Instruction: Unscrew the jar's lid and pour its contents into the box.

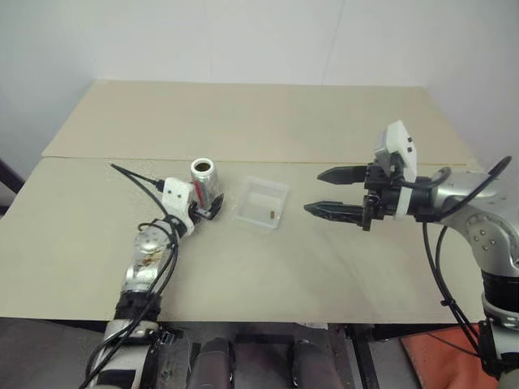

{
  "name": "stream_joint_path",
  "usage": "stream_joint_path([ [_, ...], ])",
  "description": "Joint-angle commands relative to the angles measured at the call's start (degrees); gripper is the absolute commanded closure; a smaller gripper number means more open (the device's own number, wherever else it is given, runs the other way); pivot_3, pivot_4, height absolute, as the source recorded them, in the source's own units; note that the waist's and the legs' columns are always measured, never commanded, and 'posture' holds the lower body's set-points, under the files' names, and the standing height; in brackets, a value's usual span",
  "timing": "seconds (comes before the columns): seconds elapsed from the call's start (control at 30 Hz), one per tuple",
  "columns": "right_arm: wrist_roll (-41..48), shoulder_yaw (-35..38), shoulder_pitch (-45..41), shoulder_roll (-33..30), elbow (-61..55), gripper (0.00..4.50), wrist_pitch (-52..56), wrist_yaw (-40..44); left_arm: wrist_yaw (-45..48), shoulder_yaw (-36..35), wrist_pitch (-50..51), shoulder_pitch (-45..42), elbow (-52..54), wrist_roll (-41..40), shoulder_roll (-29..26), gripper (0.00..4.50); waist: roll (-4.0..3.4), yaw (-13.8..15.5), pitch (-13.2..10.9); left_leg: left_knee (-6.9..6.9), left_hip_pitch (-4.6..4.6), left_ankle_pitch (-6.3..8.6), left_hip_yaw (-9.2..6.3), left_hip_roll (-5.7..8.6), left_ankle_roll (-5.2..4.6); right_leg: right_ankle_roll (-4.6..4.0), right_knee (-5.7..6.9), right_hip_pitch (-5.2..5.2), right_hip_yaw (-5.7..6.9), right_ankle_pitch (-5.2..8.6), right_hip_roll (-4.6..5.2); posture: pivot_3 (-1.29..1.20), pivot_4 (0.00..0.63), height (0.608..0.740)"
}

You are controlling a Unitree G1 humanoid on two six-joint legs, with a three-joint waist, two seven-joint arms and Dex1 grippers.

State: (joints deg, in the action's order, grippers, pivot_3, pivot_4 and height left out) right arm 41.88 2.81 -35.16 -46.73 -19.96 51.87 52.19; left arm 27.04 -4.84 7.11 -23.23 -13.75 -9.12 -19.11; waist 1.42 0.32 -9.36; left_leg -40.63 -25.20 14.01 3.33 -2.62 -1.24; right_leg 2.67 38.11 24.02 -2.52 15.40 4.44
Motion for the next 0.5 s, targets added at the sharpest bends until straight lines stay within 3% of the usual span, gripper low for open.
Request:
stream_joint_path([
  [0.03, 0.7, 1.7, 0.3, -0.8, -1.8, 0.0, -0.1, -0.1, 3.1, -0.3, 8.2, 4.2, 13.3, -3.3, -3.7, 0.02, 0.0, 0.0, 0.0, 0.0, 0.0, 0.0, 0.0, 0.0, 0.0, 0.0, -0.01, 0.0, 0.0, 0.0, 0.0, 0.0, 0.15, 0.74],
  [0.2, 0.8, 2.2, 1.5, -1.2, -2.2, 0.0, 0.0, -0.2, 8.3, -1.0, 16.7, 11.2, 28.7, -5.6, -12.2, 0.02, -0.01, 0.1, 0.0, 0.0, 0.03, 0.0, 0.0, -0.03, 0.0, 0.0, -0.01, -0.04, 0.01, 0.0, 0.0, 0.0, 0.15, 0.74],
  [0.3, 0.3, 2.5, 2.5, -1.9, -2.3, 0.0, -0.6, 0.1, 14.8, -6.0, 22.9, 13.8, 36.9, -13.6, -19.5, 0.02, -0.01, 0.0, 0.0, 0.04, 0.05, 0.0, 0.04, -0.06, 0.0, -0.01, -0.02, -0.01, -0.03, 0.0, 0.0, 0.0, 0.15, 0.74],
  [0.5, 0.0, 3.5, 3.8, -4.2, -1.5, 0.0, -1.8, 1.6, 26.2, -15.8, 25.9, 13.1, 38.6, -27.1, -28.0, 0.02, -0.02, 0.0, 0.0, 0.04, 0.13, 0.0, 0.07, -0.1, 0.01, -0.01, -0.05, -0.07, -0.01, 0.0, -0.01, 0.0, 0.15, 0.74],
])
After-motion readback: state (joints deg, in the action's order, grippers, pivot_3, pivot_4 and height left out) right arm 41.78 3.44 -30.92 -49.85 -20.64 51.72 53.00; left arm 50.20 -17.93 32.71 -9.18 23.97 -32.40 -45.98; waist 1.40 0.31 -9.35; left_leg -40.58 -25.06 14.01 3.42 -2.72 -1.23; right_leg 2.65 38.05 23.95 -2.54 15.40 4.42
